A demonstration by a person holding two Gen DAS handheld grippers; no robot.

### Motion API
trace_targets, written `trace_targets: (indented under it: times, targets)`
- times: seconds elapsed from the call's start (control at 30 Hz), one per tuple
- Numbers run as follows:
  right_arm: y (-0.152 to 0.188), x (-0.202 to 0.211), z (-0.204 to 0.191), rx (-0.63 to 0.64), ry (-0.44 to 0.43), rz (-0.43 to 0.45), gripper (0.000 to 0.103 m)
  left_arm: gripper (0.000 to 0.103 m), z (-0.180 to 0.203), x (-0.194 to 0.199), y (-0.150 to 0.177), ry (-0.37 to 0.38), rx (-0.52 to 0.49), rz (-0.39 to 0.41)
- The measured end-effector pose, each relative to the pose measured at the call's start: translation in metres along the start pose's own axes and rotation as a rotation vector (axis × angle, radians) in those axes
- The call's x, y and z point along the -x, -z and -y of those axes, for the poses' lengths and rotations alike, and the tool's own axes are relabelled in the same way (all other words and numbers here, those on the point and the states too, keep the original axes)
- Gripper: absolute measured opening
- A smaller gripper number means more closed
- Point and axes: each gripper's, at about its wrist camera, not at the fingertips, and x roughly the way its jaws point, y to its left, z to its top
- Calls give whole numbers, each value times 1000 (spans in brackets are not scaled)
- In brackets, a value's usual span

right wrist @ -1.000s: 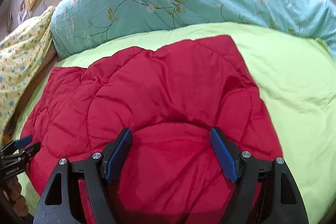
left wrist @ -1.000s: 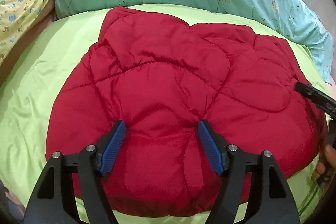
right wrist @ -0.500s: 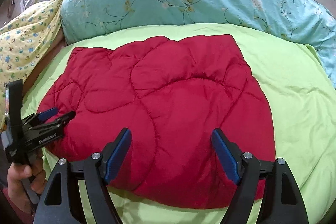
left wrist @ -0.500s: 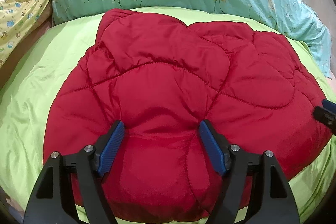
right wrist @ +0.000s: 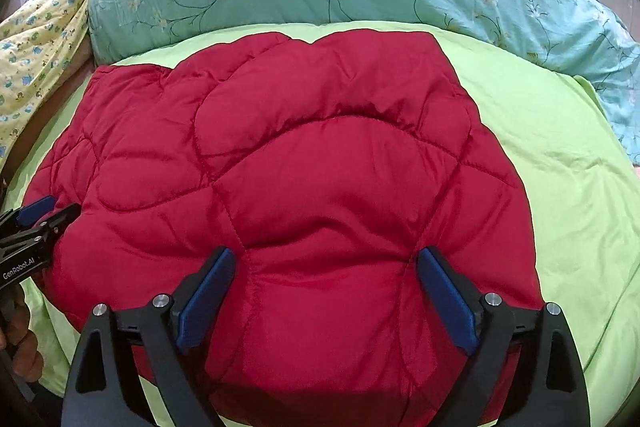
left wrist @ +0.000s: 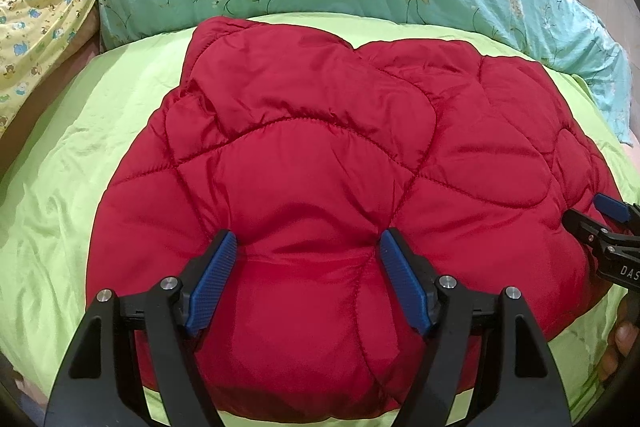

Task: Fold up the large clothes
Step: 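Press and smooth the folded jacket flat with both grippers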

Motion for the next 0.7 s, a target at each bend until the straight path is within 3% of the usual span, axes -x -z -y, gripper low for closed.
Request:
trace_targets:
  times: [0.4,0.6,0.7]
  targets:
    - [0,5,5,-17,-18,-6,95,74,-13,43,9,111,81,1]
    - [2,40,-9,9,-75,21,94,75,-8,52,10,155,57,-6]
    - [-1,48,-27,66,-93,34,95,79,-2,41,6,142,25,-29]
